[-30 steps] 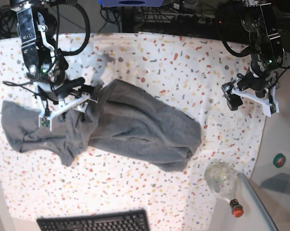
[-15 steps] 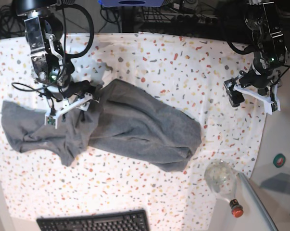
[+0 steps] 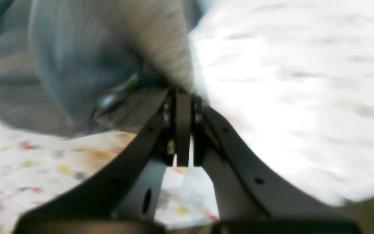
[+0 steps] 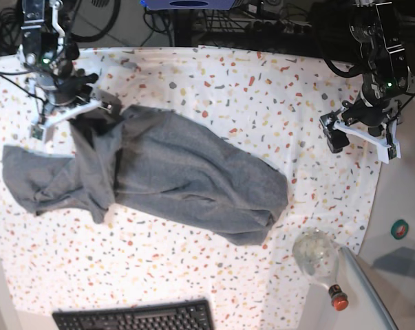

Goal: Layout the t-shirt on the table in an organized manner, then fold the t-shirt properly
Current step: 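Drag the grasped shirt end with the right gripper away from the left gripper, then move the left gripper to the shirt's hem and pinch it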

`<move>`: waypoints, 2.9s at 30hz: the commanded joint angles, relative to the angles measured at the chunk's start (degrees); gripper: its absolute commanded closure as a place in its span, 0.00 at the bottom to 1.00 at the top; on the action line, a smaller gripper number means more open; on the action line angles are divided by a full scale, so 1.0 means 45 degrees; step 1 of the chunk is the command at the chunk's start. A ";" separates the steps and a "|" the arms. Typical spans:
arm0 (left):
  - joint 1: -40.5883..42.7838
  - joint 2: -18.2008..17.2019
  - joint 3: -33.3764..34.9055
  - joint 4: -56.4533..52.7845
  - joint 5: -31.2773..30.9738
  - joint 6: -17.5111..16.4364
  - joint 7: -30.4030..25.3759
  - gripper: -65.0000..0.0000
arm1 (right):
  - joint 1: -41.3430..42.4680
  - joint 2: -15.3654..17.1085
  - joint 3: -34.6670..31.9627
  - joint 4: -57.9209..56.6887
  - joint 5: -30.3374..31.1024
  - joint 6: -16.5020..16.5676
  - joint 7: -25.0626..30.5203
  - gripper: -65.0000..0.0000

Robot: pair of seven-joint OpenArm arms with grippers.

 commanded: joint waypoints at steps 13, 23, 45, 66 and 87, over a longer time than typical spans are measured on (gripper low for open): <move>-0.0181 -0.0167 -0.0041 0.0213 0.0004 -0.0051 -0.0267 0.07 | -0.1499 0.0059 0.5359 -0.0165 0.0069 0.0015 0.0115 1.00; -0.0181 -0.0167 -0.0041 0.0213 0.0004 -0.0051 -0.0267 0.07 | -0.1206 -0.0312 0.5534 -0.1279 0.0069 0.0015 -0.0920 1.00; -0.5261 0.1630 1.0567 -0.3577 0.0004 0.0574 -0.0189 1.00 | 0.2369 0.0646 0.6140 -0.1435 -0.0009 0.4567 -0.1975 1.00; -1.2763 0.3799 1.1700 -1.7682 0.0004 0.1160 -0.7261 1.00 | 0.2291 0.0626 0.5183 -0.1513 0.0010 0.4645 -0.2131 1.00; -0.3112 0.2373 0.2811 -0.2483 -0.1969 0.1140 -0.1830 0.34 | 0.2310 0.0646 0.4421 -0.1532 -0.0009 0.4645 -0.2112 1.00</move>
